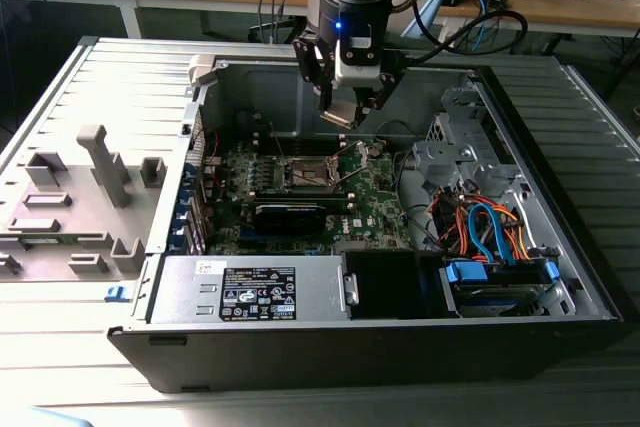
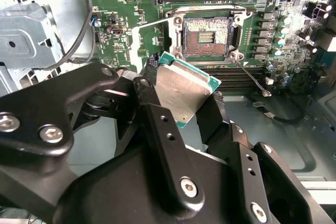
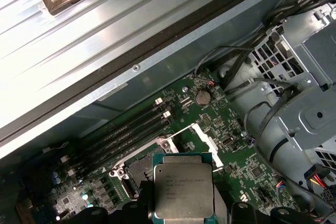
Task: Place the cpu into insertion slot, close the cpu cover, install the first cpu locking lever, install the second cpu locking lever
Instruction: 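Place the cpu into insertion slot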
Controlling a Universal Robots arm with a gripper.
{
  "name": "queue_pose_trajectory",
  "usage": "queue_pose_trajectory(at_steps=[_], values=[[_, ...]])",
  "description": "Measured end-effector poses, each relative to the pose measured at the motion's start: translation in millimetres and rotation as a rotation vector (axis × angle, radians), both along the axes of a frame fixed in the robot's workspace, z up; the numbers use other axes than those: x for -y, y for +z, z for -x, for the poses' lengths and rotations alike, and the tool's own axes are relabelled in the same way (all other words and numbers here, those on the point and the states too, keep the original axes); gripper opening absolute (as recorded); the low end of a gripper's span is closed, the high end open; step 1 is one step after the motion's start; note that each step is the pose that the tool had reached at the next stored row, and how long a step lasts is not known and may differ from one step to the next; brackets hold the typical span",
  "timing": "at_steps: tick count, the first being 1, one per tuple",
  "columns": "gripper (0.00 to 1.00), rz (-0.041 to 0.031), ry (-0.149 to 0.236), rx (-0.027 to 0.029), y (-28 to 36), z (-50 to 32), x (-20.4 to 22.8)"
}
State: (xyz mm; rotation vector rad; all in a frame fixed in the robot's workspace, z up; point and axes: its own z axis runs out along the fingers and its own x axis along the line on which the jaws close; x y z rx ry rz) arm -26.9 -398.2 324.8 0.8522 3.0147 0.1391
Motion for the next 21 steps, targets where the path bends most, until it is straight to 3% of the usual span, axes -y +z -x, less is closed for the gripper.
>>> queue_pose_trajectory(at_steps=[21], values=[[0.55,0.0001,-0.023,0.0000,0.0,0.0,0.0]])
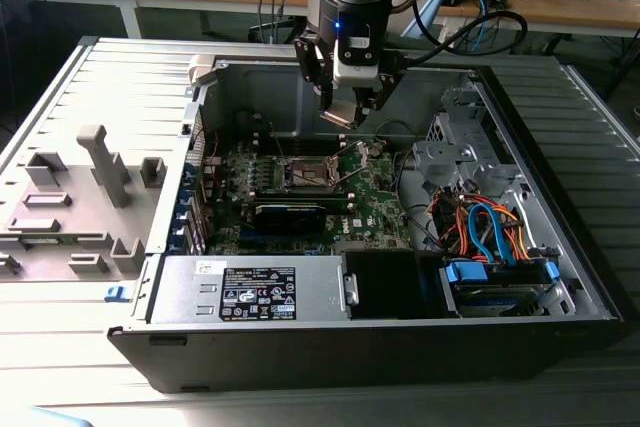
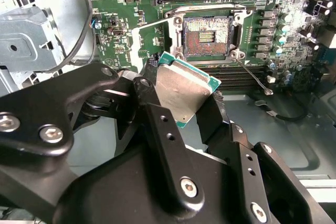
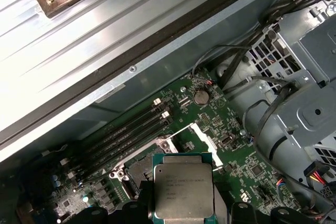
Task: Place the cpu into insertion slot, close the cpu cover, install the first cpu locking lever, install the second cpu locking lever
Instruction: 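Place the cpu into insertion slot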
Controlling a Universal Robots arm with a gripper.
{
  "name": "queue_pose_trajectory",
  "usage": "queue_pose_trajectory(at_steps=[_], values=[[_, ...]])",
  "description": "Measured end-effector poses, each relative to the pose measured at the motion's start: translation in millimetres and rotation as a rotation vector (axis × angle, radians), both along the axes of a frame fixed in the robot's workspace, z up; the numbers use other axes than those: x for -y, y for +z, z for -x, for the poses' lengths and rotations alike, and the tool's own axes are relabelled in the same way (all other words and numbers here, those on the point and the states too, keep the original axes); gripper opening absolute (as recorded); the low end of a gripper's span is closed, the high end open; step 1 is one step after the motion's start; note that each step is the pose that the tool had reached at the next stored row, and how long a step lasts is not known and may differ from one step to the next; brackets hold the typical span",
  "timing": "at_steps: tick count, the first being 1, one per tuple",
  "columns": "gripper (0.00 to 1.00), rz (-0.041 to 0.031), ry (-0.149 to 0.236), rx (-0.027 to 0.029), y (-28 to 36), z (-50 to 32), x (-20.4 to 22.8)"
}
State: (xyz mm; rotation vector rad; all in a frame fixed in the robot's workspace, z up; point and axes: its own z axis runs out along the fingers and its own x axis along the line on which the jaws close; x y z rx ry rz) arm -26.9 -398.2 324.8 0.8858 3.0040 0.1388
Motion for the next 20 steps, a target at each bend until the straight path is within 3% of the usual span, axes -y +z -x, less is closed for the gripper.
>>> queue_pose_trajectory(at_steps=[4,20], values=[[0.55,-0.0001,-0.019,0.0000,0.0,0.0,0.0],[0.55,-0.0001,-0.037,0.0000,0.0,0.0,0.0]])
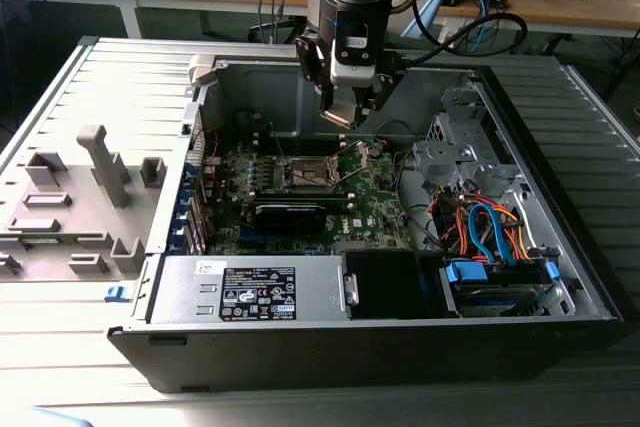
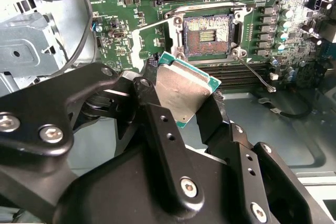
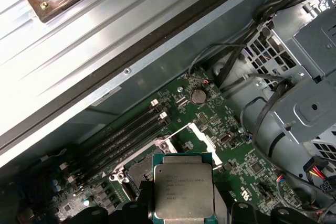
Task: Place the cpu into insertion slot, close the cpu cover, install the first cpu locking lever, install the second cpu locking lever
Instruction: 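Place the cpu into insertion slot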
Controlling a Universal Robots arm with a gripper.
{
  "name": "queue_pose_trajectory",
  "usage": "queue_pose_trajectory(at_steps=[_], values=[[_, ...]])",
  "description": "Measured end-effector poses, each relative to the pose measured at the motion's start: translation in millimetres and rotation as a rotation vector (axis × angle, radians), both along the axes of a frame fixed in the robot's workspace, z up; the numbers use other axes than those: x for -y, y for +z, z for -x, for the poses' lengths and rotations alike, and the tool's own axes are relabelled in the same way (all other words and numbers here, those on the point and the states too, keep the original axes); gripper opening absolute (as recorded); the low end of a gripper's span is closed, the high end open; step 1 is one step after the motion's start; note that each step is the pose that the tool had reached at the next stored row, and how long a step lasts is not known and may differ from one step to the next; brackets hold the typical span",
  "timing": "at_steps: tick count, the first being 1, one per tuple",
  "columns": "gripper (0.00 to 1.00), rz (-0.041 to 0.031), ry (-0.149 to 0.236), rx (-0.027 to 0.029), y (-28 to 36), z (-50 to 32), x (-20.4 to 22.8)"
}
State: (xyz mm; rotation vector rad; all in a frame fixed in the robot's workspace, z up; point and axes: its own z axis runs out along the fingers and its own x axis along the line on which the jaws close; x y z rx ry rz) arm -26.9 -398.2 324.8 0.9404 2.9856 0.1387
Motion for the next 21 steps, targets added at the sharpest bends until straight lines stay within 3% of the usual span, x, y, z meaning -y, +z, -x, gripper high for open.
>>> queue_pose_trajectory(at_steps=[21], values=[[0.55,0.0000,-0.019,0.0000,0.0,0.0,0.0]])
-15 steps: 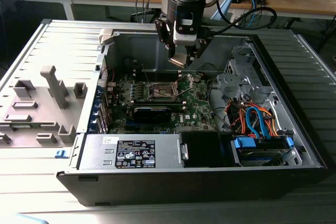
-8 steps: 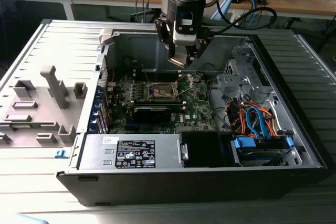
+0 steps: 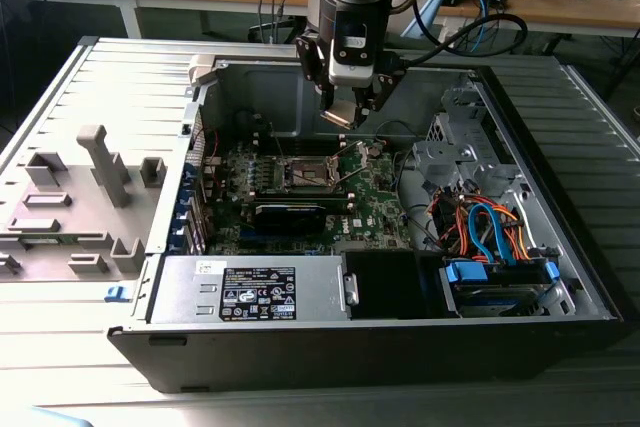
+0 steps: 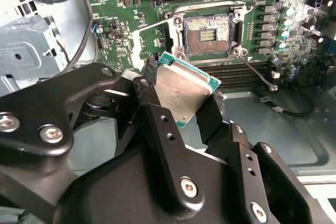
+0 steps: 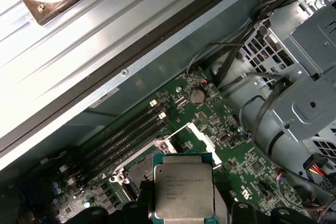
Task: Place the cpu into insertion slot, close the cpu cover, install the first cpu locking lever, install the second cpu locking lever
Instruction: 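Place the cpu into insertion slot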
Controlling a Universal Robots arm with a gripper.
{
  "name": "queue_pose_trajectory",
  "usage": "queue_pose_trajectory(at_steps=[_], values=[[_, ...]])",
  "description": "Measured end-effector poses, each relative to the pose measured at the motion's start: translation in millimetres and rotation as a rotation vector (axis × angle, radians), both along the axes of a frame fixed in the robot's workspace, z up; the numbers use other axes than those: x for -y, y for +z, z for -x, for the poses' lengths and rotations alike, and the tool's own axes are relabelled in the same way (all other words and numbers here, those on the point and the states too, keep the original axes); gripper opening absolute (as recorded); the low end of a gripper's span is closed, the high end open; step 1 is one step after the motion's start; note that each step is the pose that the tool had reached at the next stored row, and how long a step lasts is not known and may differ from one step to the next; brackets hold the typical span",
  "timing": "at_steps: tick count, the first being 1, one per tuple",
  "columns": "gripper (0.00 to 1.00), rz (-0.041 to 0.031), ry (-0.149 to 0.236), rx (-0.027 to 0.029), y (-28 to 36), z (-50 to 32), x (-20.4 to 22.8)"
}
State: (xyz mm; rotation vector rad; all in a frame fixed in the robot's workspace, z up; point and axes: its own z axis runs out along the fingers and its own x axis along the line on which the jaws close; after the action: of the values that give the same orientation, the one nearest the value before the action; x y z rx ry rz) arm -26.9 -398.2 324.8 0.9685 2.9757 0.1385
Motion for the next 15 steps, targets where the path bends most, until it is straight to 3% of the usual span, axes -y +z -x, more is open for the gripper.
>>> queue_pose_trajectory(at_steps=[15], values=[[0.55,0.0000,-0.014,0.0000,0.0,0.0,0.0]])
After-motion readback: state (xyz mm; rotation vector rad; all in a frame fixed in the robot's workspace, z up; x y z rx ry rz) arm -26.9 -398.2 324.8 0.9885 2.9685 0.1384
